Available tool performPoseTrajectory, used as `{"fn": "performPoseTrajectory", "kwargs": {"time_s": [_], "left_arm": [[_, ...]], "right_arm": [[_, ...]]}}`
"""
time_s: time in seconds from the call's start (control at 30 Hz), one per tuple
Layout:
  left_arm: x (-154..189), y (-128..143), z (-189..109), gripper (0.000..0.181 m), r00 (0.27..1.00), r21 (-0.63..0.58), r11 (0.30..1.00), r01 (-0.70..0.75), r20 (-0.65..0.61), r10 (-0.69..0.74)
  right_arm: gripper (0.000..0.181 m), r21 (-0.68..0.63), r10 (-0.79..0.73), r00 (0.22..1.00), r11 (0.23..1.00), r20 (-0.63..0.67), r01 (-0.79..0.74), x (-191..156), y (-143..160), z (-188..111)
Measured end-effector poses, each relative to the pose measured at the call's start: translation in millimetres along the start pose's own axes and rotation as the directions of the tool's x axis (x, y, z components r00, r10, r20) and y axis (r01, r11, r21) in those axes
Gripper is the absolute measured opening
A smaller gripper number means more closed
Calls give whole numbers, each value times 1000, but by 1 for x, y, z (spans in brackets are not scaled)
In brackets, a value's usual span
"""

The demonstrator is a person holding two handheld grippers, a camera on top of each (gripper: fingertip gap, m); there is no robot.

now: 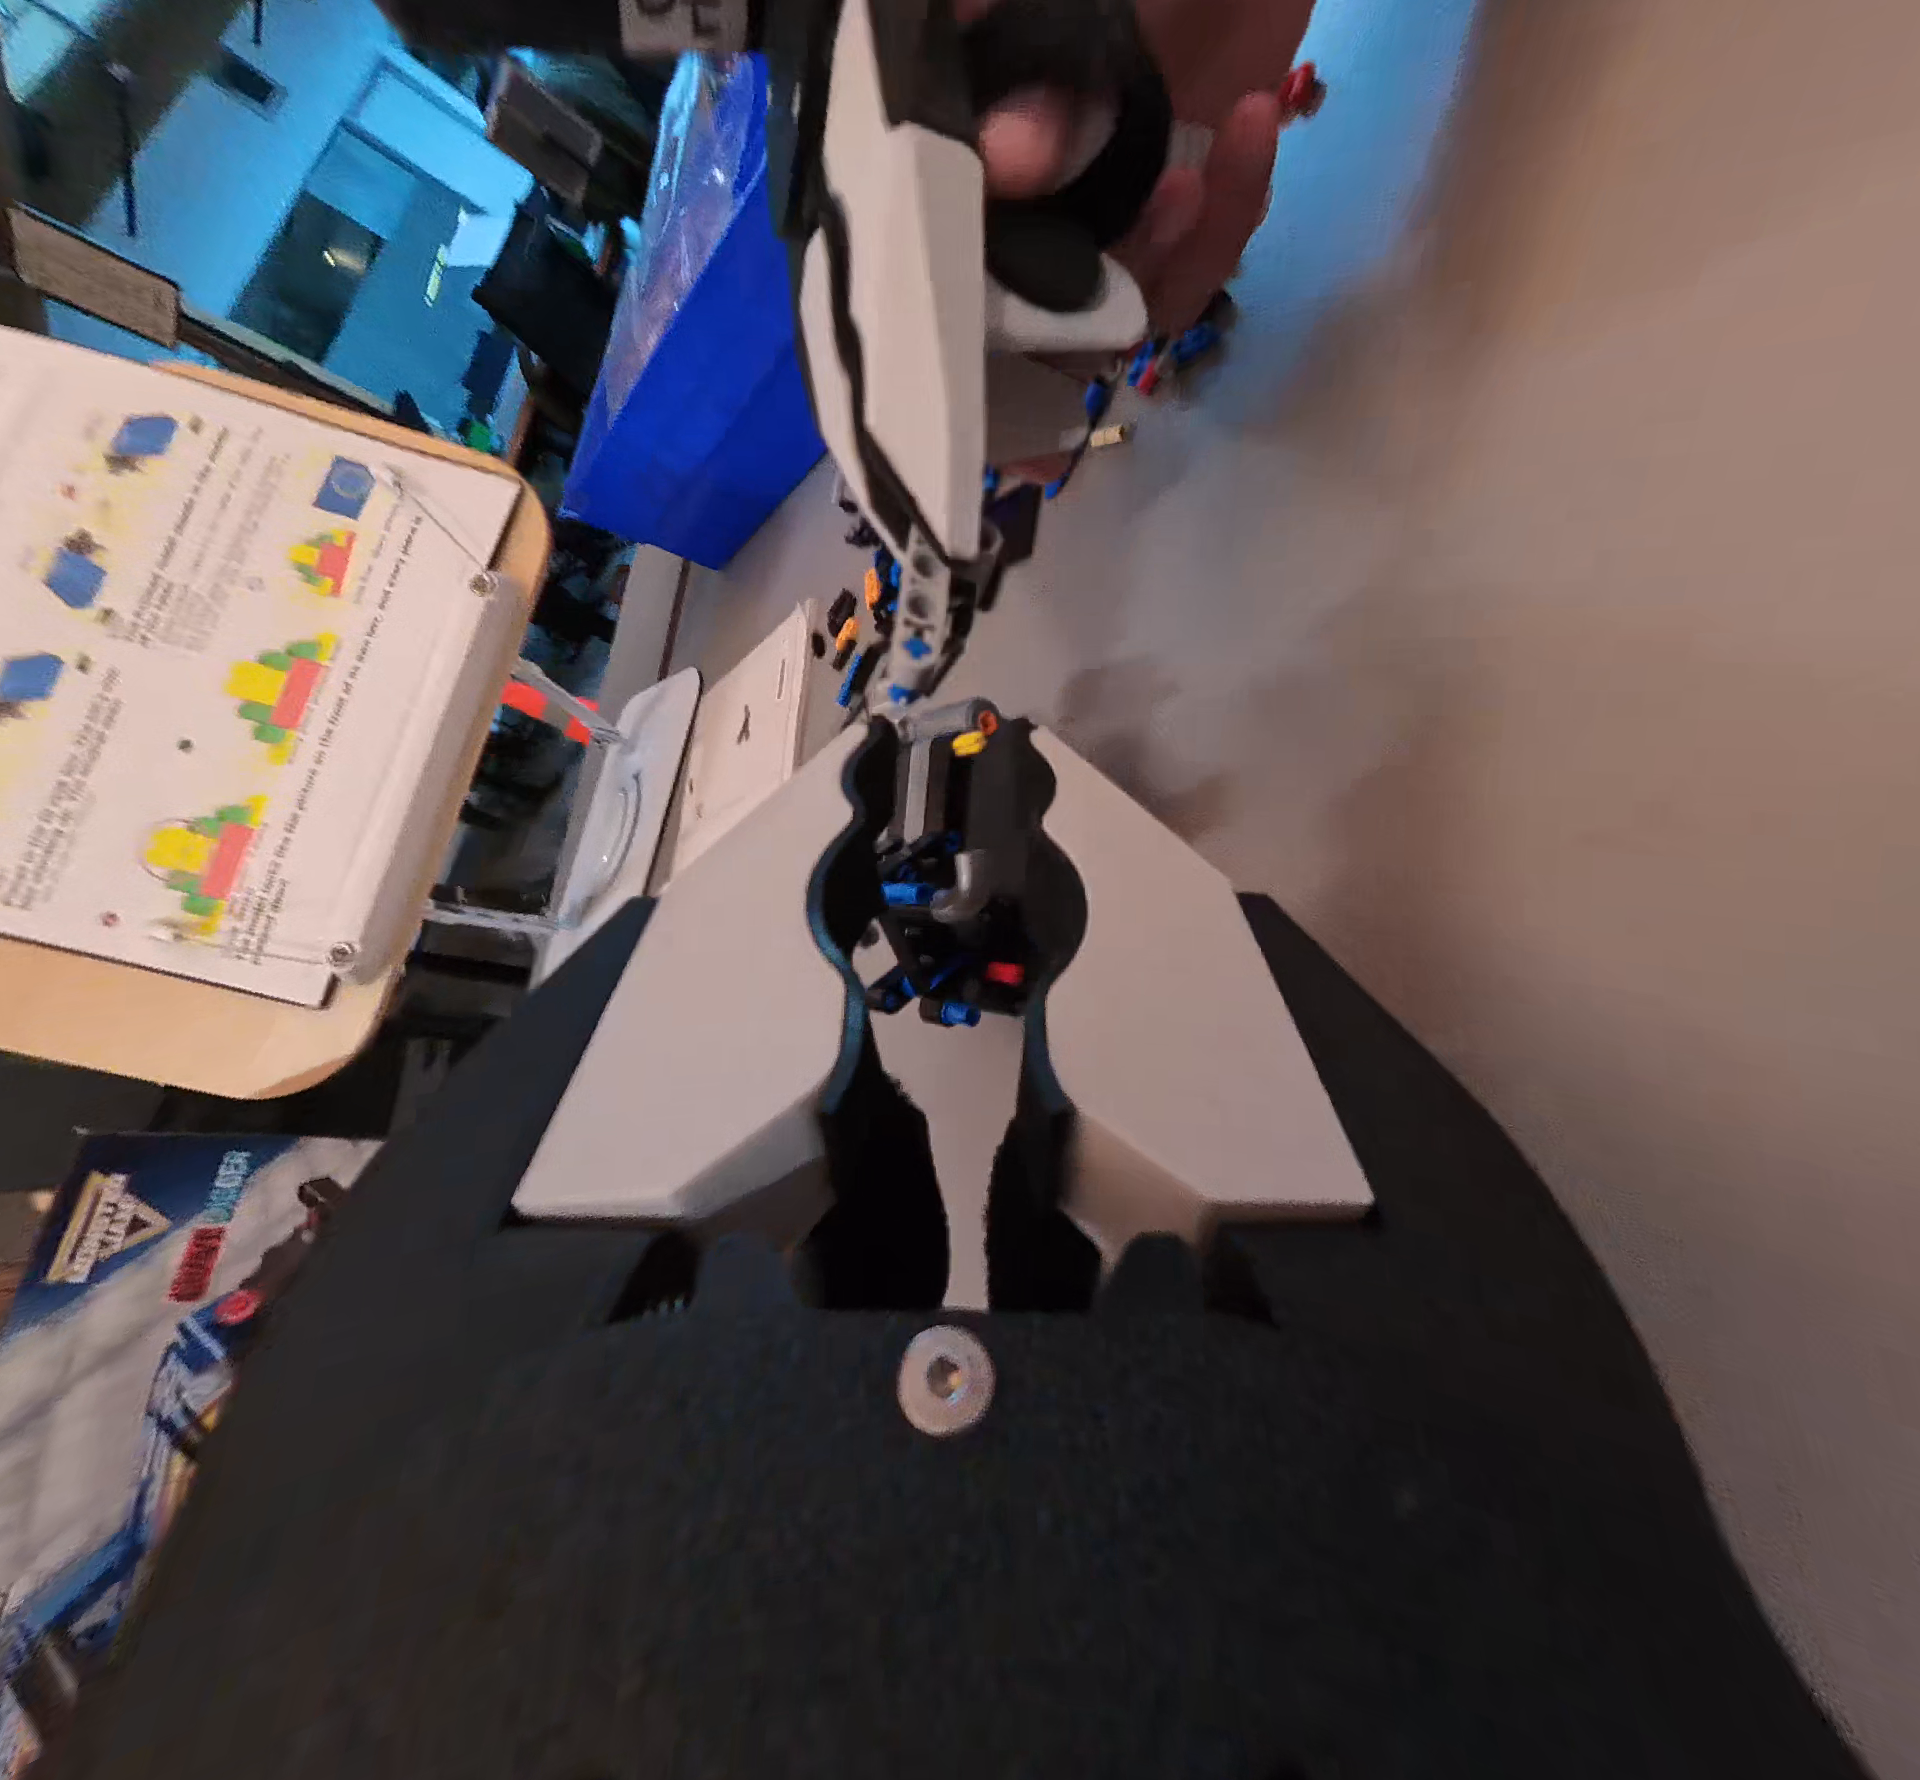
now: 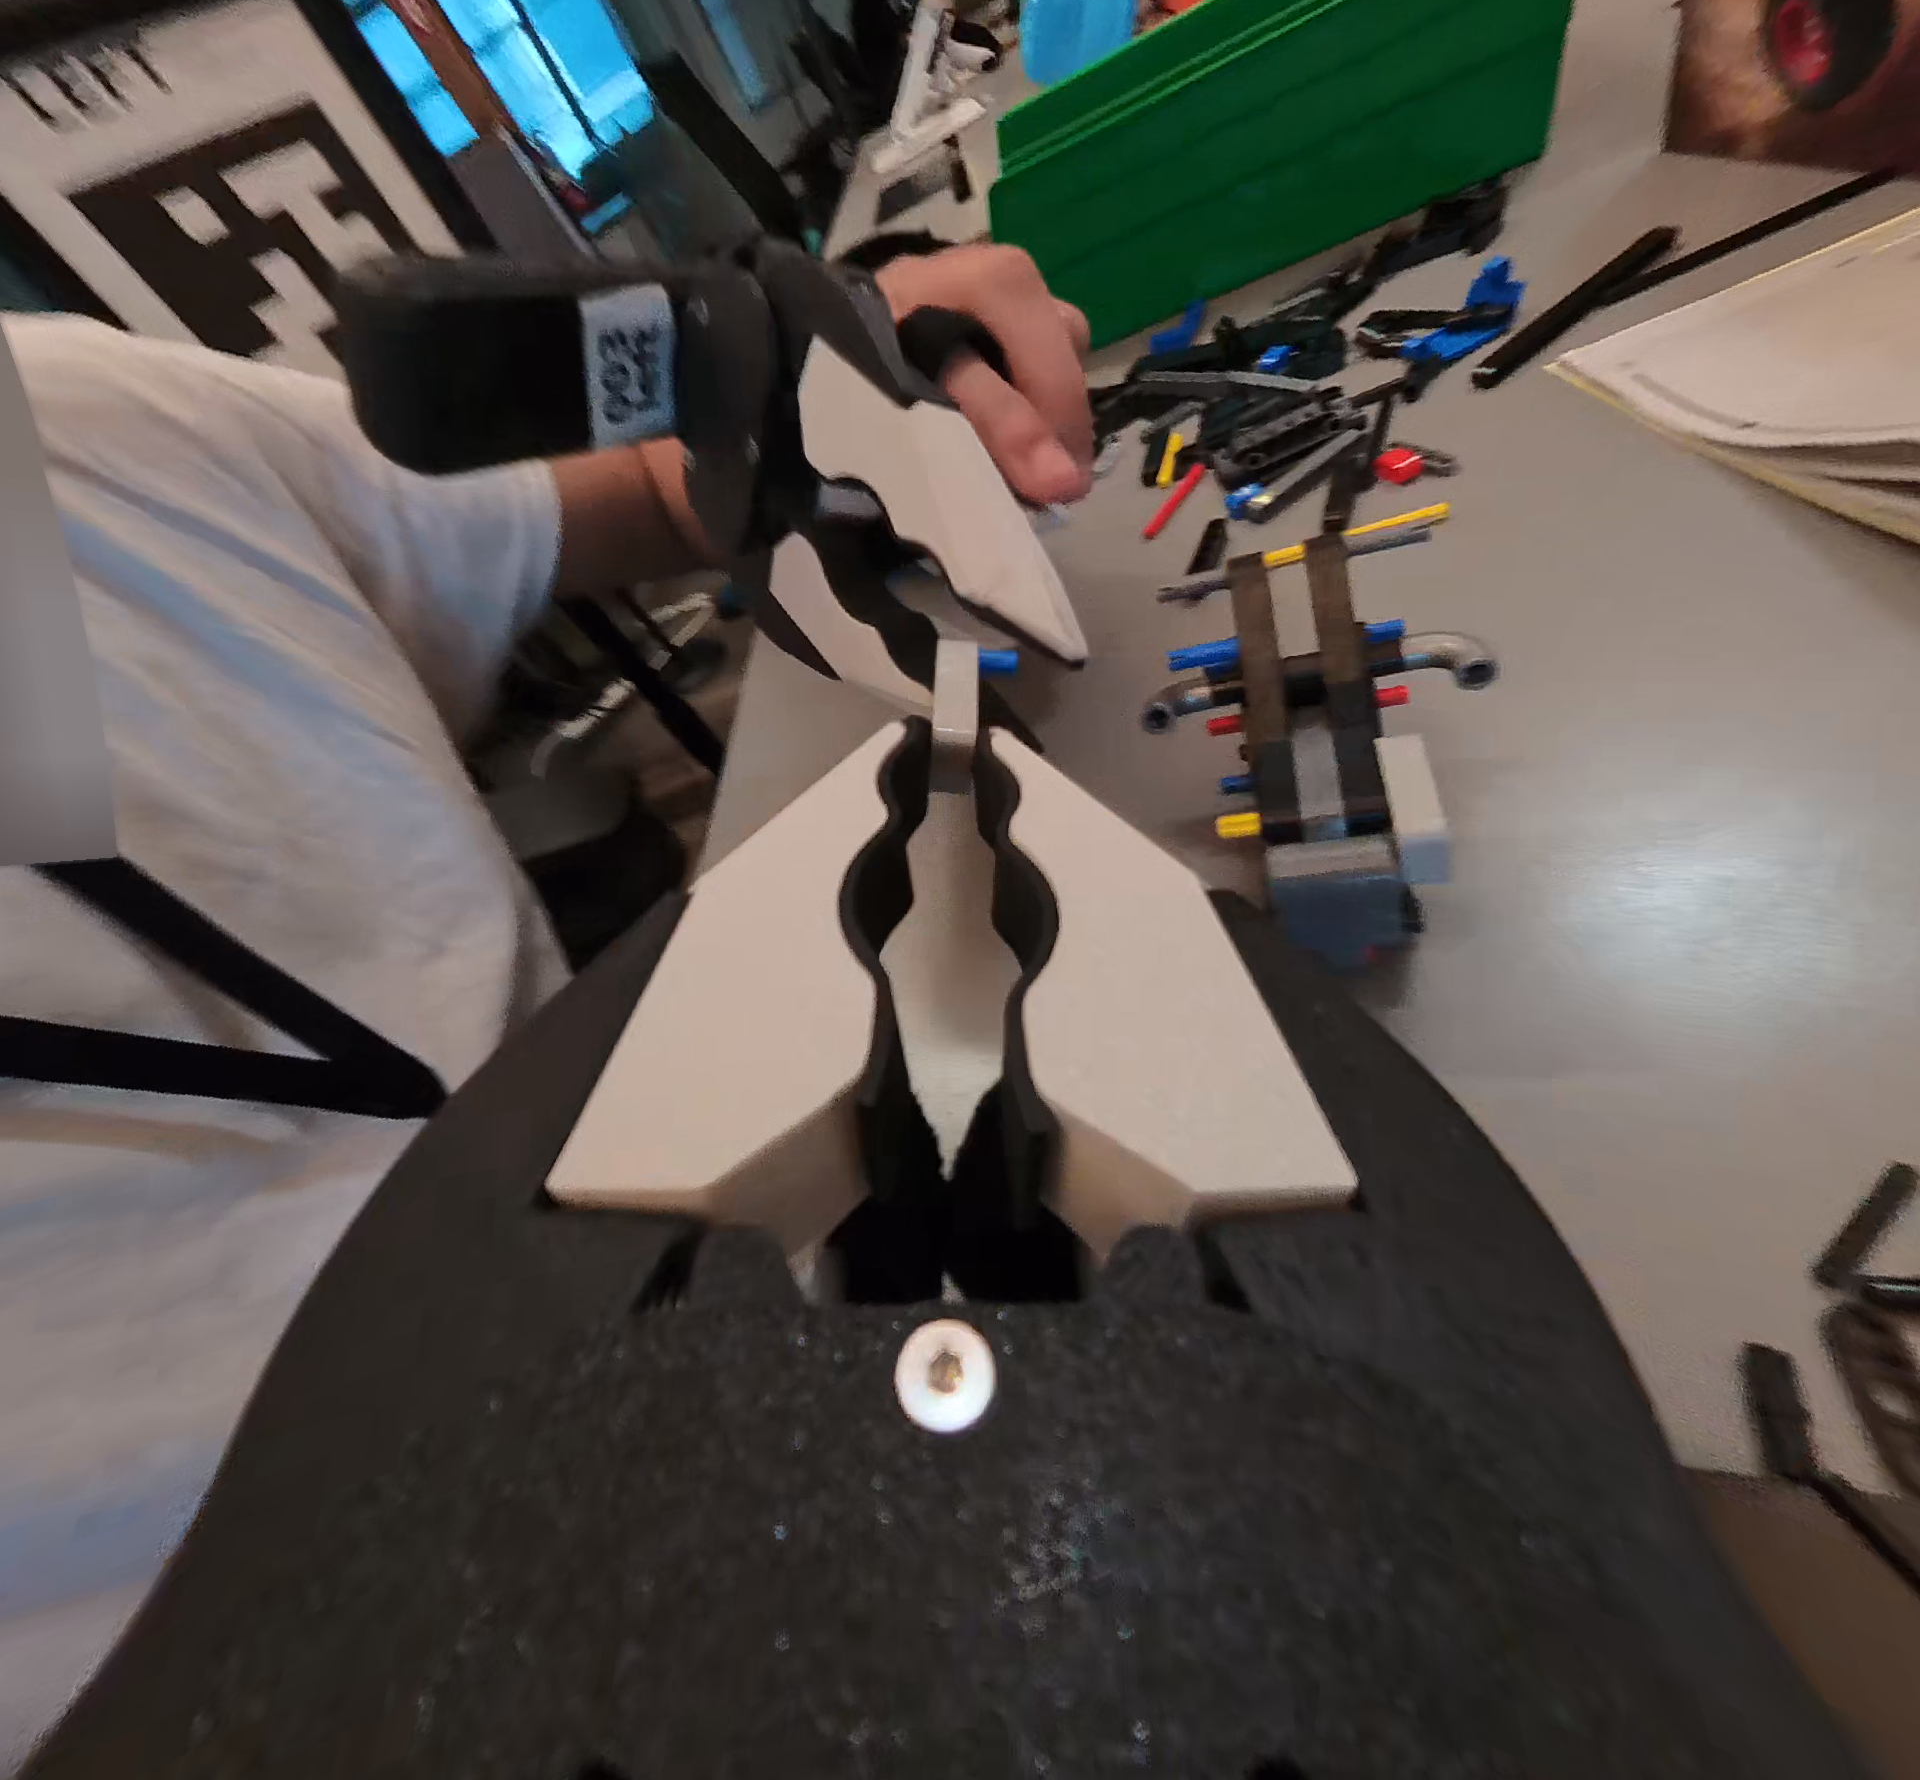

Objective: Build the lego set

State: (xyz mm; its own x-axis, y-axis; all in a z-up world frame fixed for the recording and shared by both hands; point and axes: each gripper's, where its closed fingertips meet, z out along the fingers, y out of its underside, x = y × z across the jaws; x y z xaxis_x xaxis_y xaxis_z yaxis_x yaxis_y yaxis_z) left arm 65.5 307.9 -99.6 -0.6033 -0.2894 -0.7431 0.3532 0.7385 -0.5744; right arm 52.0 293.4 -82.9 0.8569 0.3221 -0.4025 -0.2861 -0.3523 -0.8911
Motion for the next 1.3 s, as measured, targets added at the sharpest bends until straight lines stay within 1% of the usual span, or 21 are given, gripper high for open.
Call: {"fn": "performPoseTrajectory", "kwargs": {"time_s": [0.03,0.1,0.17,0.27,0.47,0.63,0.67,0.73,1.07,1.3], "left_arm": [[2,-4,0,15,1000,25,1000,-5,4,5],[4,-8,0,13,1000,47,999,-8,20,7],[3,-7,1,12,998,30,998,-49,46,48],[1,-6,0,12,995,23,998,-63,79,61],[-5,-11,-2,16,989,19,997,-78,131,75],[3,-10,0,18,972,-8,982,-189,145,188],[4,-9,1,14,970,-11,981,-196,144,195],[3,-9,0,4,970,-11,981,-191,150,191],[-1,-9,-2,2,978,-7,990,-143,154,143],[-7,1,1,2,982,-35,995,-91,164,96]], "right_arm": [[7,6,27,999,1000,24,-27,-2,-1,-1],[7,6,48,998,999,49,-48,-4,-1,-2],[7,-15,19,1000,1000,23,-19,-2,3,0],[7,-45,-11,1000,999,4,11,-2,8,4],[7,-58,-10,1000,998,-2,10,-2,11,4],[7,-79,3,1000,997,18,-1,-4,15,6],[7,-90,-3,1000,996,14,5,-4,17,7],[7,-104,-13,1000,994,12,14,-4,20,9],[8,-59,-9,1000,998,17,10,-5,13,8],[12,-17,-54,997,998,-59,53,5,3,1]]}}
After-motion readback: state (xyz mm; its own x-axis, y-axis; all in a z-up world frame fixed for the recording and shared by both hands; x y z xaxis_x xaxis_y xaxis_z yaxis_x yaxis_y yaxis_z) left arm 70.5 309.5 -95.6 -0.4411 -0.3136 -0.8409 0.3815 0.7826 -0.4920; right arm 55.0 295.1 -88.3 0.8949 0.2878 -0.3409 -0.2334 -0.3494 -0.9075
